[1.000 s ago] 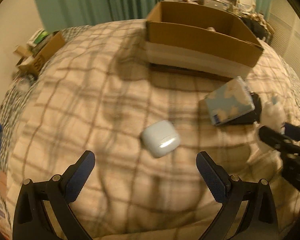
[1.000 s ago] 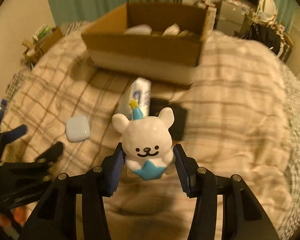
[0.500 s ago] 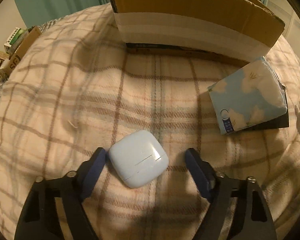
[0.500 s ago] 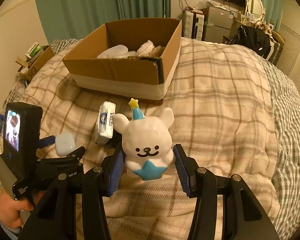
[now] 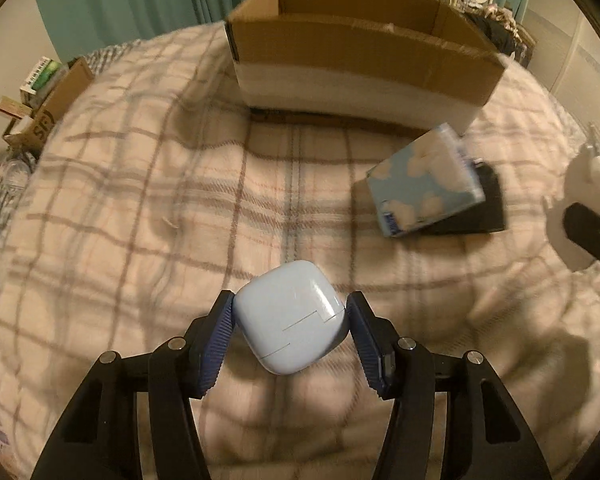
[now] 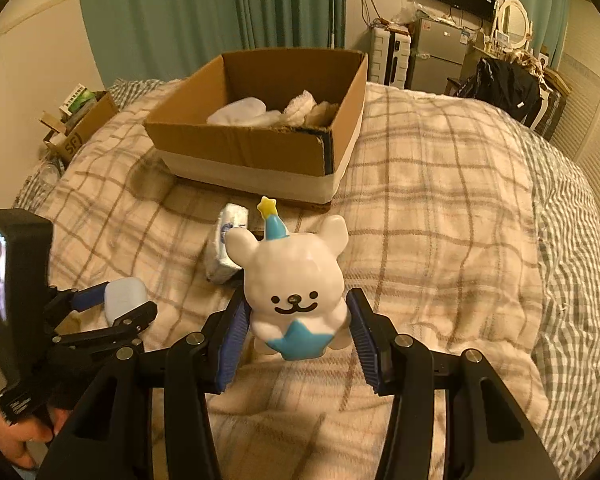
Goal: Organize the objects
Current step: 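Grasp the white bear figurine with the right gripper while the left gripper grasps the white earbud case, then carry the figurine and earbud case into the box and open both grippers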
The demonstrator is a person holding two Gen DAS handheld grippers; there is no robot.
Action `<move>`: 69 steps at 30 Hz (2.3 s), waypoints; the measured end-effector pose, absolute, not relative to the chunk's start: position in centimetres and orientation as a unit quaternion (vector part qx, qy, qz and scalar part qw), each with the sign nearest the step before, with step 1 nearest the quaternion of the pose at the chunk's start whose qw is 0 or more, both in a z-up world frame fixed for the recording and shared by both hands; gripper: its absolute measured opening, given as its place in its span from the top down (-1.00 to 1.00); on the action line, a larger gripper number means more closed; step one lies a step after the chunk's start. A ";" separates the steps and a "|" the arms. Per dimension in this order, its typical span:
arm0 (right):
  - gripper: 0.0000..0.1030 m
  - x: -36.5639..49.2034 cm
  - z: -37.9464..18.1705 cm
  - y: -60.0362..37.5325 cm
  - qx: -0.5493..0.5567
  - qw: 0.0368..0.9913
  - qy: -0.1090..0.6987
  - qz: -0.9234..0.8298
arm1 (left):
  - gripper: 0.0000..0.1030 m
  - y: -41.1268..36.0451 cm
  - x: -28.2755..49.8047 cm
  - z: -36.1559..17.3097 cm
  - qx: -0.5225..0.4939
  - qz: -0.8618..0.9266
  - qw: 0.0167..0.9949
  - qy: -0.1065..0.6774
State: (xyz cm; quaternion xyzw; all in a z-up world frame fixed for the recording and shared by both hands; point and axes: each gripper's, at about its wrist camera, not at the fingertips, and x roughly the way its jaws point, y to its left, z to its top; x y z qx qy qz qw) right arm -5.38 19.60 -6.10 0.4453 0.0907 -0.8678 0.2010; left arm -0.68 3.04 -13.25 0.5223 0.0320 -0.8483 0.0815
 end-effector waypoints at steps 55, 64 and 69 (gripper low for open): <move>0.07 -20.5 4.4 14.1 0.359 0.251 0.048 -0.898 | -0.13 2.2 -16.4 0.2 0.402 -0.915 0.033 -0.006; -0.13 -23.8 2.1 13.3 0.358 0.250 0.041 -0.899 | -0.33 1.8 -19.3 -2.2 0.404 -0.914 0.037 -0.024; -0.57 -22.8 3.7 15.0 0.338 0.232 0.031 -0.912 | -0.84 1.5 -17.7 -0.9 0.381 -0.924 0.039 -0.004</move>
